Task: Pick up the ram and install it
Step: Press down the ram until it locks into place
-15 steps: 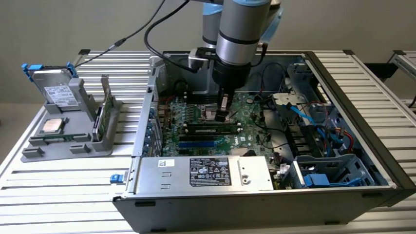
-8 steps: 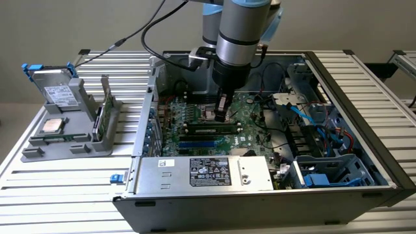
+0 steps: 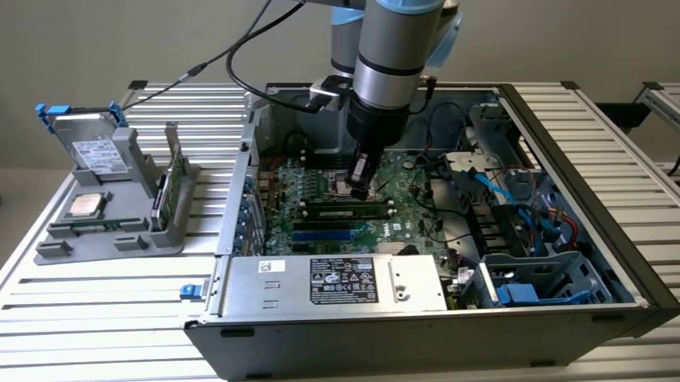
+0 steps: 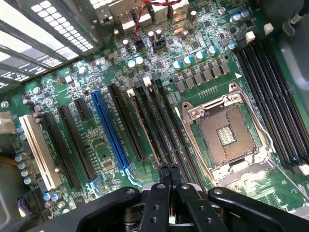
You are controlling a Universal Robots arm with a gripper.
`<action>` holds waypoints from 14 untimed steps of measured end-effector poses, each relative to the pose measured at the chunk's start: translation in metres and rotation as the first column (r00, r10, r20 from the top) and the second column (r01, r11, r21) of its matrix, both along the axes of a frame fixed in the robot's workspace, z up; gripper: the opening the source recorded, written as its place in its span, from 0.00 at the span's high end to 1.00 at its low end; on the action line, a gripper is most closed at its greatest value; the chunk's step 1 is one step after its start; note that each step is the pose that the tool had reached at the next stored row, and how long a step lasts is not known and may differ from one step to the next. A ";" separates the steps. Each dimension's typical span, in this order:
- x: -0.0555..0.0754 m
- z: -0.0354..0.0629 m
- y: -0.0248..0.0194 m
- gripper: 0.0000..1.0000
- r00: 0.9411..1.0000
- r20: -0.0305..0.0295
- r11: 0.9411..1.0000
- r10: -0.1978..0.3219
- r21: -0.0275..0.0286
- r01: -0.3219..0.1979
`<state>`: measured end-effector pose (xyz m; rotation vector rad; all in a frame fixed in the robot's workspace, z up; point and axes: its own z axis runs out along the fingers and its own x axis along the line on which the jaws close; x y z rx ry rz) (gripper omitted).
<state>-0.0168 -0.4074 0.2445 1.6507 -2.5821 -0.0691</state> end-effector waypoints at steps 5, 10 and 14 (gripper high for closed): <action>0.000 -0.0014 0.0000 0.90 0.998 0.000 0.998 -0.068 -0.002 0.068; 0.000 -0.0033 0.0000 0.90 0.990 0.000 0.990 -0.140 -0.003 0.140; 0.000 -0.0051 0.0000 0.90 0.980 0.000 0.980 -0.197 -0.003 0.197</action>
